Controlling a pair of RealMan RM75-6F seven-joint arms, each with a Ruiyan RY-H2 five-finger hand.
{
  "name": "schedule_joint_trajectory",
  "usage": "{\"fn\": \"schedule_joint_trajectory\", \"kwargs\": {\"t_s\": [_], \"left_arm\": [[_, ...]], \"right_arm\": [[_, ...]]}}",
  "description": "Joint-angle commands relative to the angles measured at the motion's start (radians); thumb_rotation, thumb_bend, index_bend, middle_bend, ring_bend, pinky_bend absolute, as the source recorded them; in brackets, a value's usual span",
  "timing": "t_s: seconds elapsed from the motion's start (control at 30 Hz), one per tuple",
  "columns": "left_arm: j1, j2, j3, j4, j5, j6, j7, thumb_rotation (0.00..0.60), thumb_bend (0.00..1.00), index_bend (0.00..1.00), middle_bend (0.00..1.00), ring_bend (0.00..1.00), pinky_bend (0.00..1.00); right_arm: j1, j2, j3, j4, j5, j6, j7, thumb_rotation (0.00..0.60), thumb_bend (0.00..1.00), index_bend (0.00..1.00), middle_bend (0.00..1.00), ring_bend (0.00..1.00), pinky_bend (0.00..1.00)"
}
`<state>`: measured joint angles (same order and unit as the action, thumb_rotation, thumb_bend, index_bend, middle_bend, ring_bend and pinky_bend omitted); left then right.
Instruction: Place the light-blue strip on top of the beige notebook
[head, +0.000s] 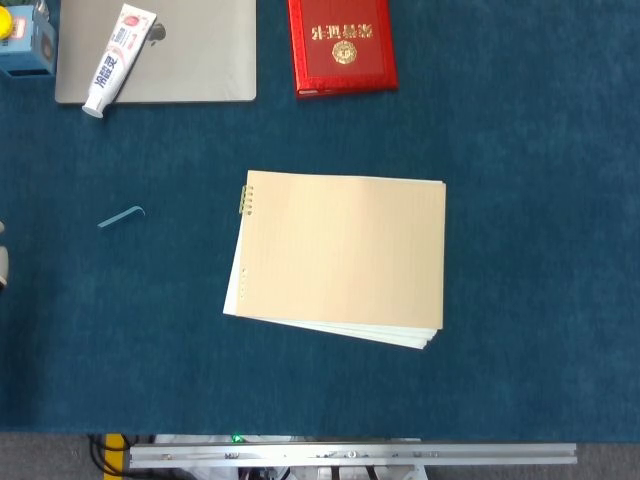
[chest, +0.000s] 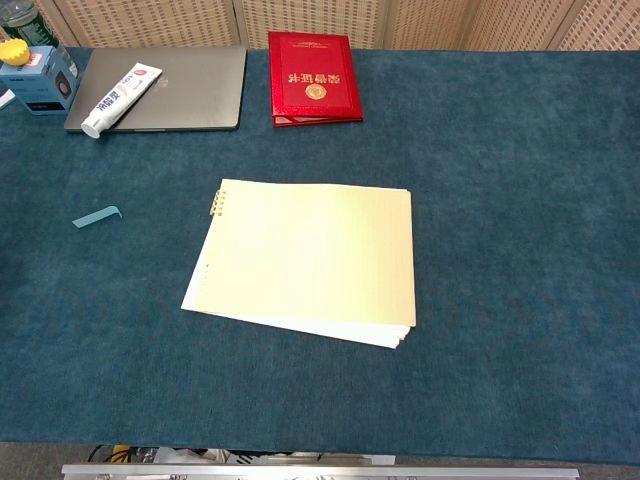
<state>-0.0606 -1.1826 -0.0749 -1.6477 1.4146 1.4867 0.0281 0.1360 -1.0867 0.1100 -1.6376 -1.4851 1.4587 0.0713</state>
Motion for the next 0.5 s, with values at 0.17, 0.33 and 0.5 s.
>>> {"fn": "schedule_joint_trajectory", "kwargs": {"t_s": [0.17, 0.33, 0.5], "left_arm": [[-0.060, 0.024, -0.012, -0.019, -0.049, -0.114, 0.050, 0.600, 0.39, 0.43, 0.53, 0.49, 0.55], [-0.126, 0.041, -0.013, -0.035, -0.092, -0.241, 0.103, 0.600, 0.39, 0.41, 0.60, 0.57, 0.70], [-0.206, 0.022, -0.032, -0.006, -0.153, -0.363, 0.145, 0.600, 0.39, 0.33, 0.68, 0.72, 0.87]], "right_arm": [[0.010, -0.017, 0.020, -0.004, 0.027, 0.000, -0.042, 0.600, 0.26, 0.34, 0.40, 0.38, 0.34], [0.022, -0.015, 0.031, -0.018, 0.041, -0.013, -0.064, 0.600, 0.26, 0.34, 0.40, 0.38, 0.34], [0.034, -0.011, 0.034, -0.029, 0.046, -0.032, -0.073, 0.600, 0.26, 0.34, 0.40, 0.38, 0.34]]}}
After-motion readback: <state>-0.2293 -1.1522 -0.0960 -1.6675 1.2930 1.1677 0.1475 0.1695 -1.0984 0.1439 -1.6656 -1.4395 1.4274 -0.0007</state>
